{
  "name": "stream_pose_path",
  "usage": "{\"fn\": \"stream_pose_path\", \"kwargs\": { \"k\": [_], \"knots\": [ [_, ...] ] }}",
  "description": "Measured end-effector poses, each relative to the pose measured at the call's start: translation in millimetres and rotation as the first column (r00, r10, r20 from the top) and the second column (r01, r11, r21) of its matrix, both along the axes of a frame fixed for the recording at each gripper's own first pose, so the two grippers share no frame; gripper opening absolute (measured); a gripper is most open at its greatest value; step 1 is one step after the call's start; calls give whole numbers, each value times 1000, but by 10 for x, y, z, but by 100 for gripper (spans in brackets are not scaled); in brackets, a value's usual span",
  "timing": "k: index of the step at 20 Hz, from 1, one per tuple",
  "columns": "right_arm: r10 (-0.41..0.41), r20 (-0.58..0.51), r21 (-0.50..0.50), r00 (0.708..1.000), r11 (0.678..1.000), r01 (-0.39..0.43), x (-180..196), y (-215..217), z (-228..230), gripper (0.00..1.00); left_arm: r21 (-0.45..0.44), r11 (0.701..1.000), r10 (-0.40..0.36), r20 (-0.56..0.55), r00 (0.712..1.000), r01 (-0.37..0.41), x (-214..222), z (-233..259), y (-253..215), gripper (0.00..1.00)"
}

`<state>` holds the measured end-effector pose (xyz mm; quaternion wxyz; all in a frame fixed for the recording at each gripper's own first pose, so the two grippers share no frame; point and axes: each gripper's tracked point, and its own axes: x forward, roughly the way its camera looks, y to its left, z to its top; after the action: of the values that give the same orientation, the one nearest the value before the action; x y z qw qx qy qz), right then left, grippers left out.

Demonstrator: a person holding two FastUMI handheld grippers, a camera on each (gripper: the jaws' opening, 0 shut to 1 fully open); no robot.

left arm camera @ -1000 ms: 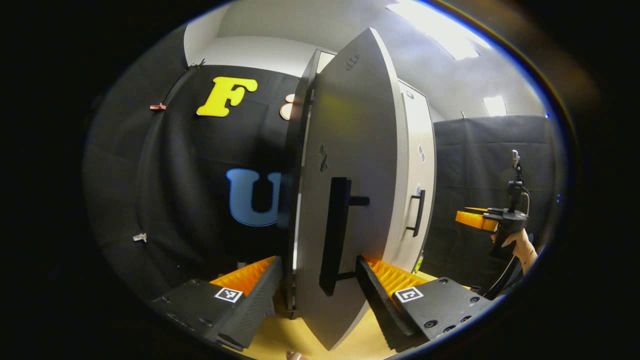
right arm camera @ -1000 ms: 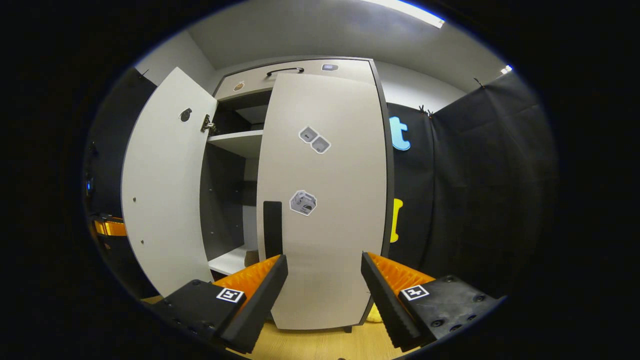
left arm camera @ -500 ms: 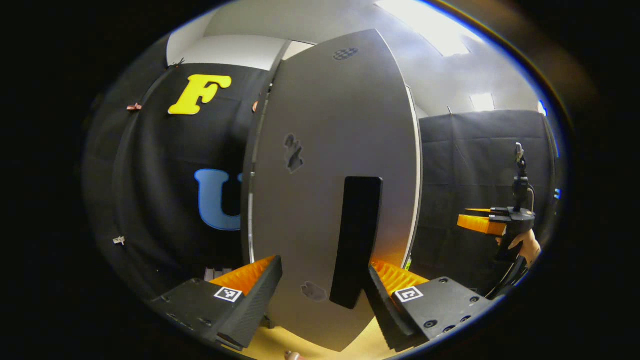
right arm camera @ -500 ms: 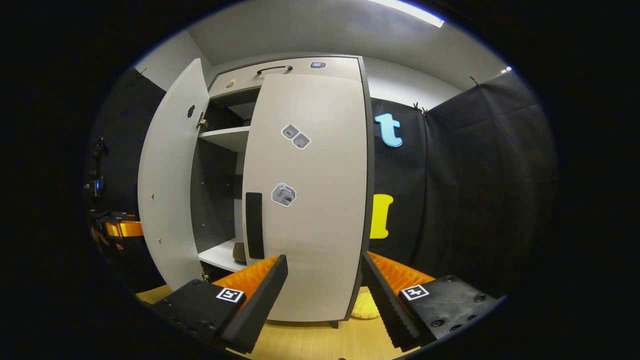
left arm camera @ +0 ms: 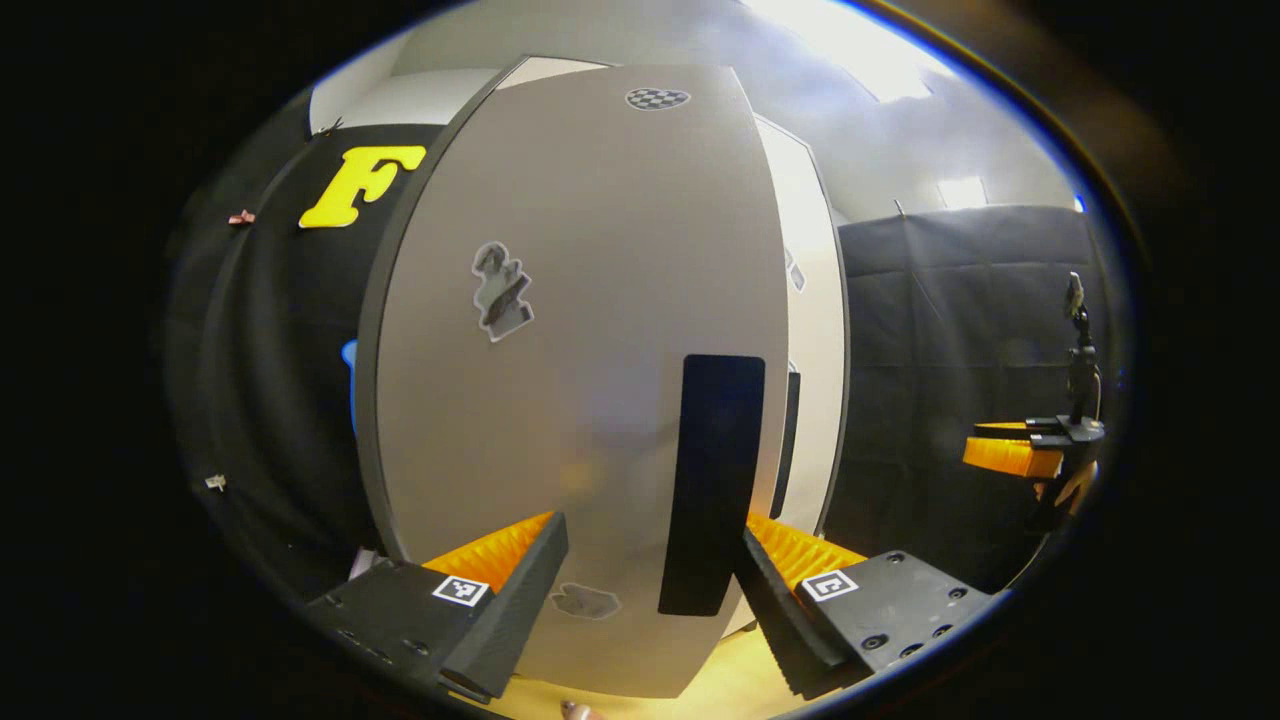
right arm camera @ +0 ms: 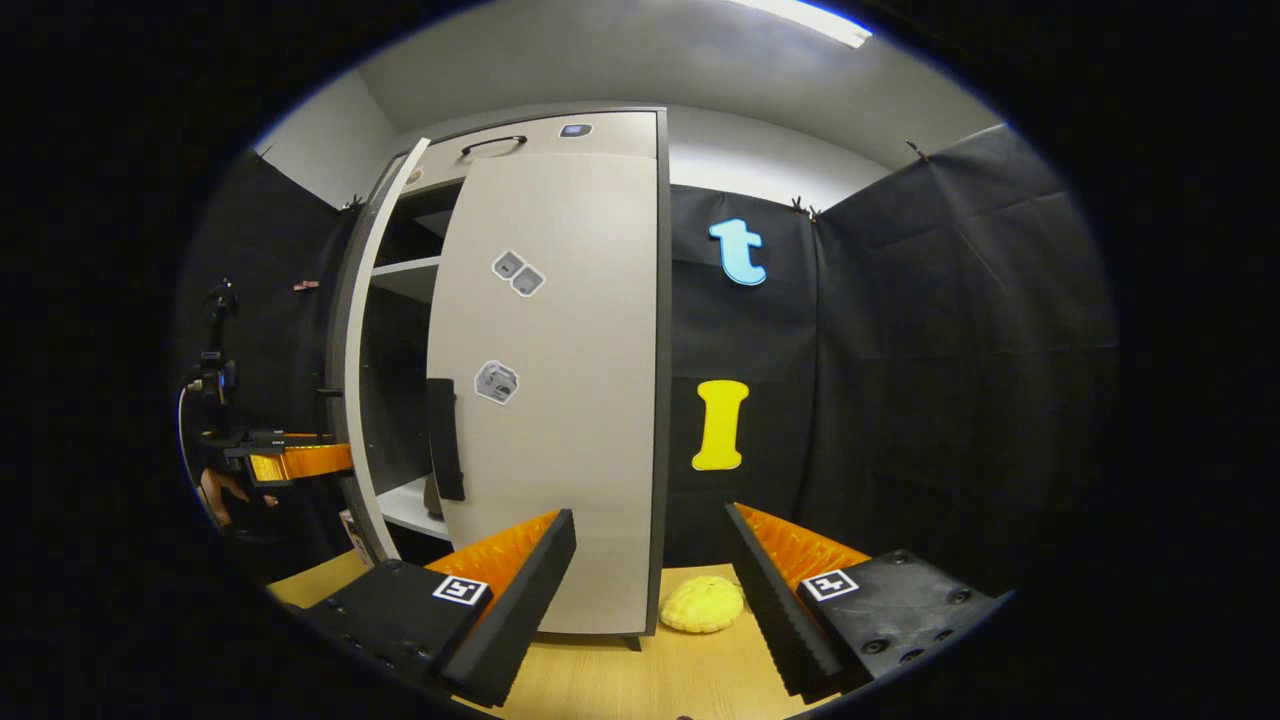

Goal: Grab one shoe with the right hand and put it into the shoe cabinet, grab the other shoe with the left hand and put it into the shoe cabinet; then close the right door with the right hand and the left door with the left hand.

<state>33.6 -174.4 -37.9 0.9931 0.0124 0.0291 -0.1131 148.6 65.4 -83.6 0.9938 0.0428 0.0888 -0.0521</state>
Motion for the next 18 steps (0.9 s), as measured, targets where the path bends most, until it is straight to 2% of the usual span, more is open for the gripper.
{"fn": "stream_pose_path", "kwargs": {
  "k": [1,2,4,6,7,13,14,15,18],
  "knots": [
    [-4,1,2,1000,1000,4,-8,-46,10,98,-4,1000,3,4,1000,-3,31,-12,-24,94],
    [-3,3,6,1000,1000,3,-13,-77,13,98,-2,1000,7,7,1000,-7,75,-19,-37,97],
    [2,-1,10,1000,1000,-2,3,-110,-5,98,4,1000,13,9,1000,-13,158,-32,-54,97],
    [9,-7,11,1000,1000,-9,10,-122,-25,98,23,999,43,16,999,-44,230,-33,-53,97],
    [17,-10,13,1000,1000,-16,5,-120,-31,98,34,998,57,22,998,-58,265,-32,-58,100],
    [34,-21,22,999,999,-34,-63,-129,-49,98,73,984,157,54,986,-160,475,-94,-99,100],
    [36,-22,25,999,999,-36,-78,-135,-50,98,76,981,172,58,983,-176,506,-94,-103,98],
    [39,-22,27,999,999,-39,-99,-137,-43,98,75,979,186,61,981,-190,511,-83,-116,100],
    [53,-20,29,998,998,-53,-118,-114,-30,98,73,975,205,80,976,-211,476,-50,-132,97]
  ]
}}
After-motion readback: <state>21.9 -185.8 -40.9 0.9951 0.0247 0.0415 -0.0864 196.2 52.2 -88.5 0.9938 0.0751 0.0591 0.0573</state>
